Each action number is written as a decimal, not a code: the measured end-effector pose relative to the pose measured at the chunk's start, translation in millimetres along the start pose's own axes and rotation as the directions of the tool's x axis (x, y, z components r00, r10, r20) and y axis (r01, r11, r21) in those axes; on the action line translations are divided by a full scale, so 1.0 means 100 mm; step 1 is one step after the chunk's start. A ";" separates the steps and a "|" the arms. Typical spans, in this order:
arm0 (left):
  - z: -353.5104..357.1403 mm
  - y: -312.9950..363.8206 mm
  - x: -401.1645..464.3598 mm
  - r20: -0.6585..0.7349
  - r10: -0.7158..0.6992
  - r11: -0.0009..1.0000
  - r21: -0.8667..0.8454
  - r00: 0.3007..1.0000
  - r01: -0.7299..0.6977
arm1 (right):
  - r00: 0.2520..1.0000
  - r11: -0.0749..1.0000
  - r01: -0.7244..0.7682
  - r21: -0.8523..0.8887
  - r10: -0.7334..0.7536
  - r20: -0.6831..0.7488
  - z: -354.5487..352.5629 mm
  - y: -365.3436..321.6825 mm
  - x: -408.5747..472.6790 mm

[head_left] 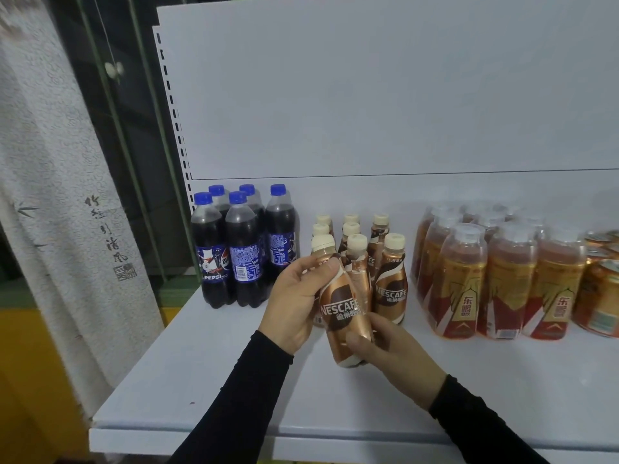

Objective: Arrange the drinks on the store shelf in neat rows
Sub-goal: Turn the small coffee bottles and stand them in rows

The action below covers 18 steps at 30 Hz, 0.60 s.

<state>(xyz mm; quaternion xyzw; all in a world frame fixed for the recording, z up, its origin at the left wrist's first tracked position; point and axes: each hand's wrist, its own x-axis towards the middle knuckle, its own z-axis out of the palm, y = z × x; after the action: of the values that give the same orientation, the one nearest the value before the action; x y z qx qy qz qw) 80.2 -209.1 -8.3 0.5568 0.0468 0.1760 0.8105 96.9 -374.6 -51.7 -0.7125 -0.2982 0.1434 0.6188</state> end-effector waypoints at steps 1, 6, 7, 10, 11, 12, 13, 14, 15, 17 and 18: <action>0.00 0.00 0.00 0.004 0.011 1.000 0.017 1.000 -0.011 | 1.000 1.000 0.017 -0.011 -0.017 -0.016 0.01 -0.01 -0.01; -0.02 0.00 -0.01 0.048 -0.006 1.000 0.024 0.999 0.004 | 0.998 0.989 0.003 0.150 0.005 -0.056 0.02 0.04 0.00; -0.03 0.01 -0.01 0.063 -0.017 1.000 0.020 0.998 0.016 | 0.998 0.977 -0.015 0.214 0.027 -0.053 0.02 0.04 -0.01; -0.05 0.05 -0.03 0.097 -0.049 0.999 0.006 0.994 0.048 | 0.995 0.903 -0.087 0.421 0.103 -0.015 0.00 0.07 0.00; -0.06 0.06 -0.03 0.105 -0.055 0.998 0.000 0.993 0.055 | 0.991 0.870 -0.122 0.477 0.137 0.003 -0.01 0.07 0.01; -0.06 0.07 -0.04 0.109 -0.057 0.998 0.000 0.992 0.058 | 0.987 0.842 -0.148 0.519 0.161 0.019 -0.01 0.08 0.02; -0.07 0.07 -0.03 0.108 -0.051 0.999 0.004 0.993 0.051 | 0.985 0.826 -0.159 0.541 0.168 0.034 -0.02 0.08 0.01; -0.06 0.07 -0.04 0.103 -0.043 0.999 0.012 0.994 0.042 | 0.984 0.826 -0.166 0.539 0.170 0.043 -0.02 0.08 0.01; -0.06 0.07 -0.04 0.092 -0.033 0.999 0.015 0.995 0.032 | 0.984 0.847 -0.170 0.503 0.172 0.041 -0.02 0.06 0.00; -0.04 0.06 -0.04 0.074 -0.017 1.000 0.008 0.997 0.016 | 0.992 0.956 -0.126 0.266 0.118 0.045 0.00 0.03 -0.02; -0.02 0.06 -0.05 0.070 -0.010 1.000 0.011 0.997 0.009 | 0.995 0.988 -0.092 0.123 0.088 0.039 0.00 0.02 -0.02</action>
<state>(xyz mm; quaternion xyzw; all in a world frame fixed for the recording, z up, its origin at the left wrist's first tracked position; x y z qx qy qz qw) 73.7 -206.9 -4.5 0.5665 0.0217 0.1522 0.8096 95.9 -375.9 -54.4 -0.6828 -0.2666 0.2016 0.6497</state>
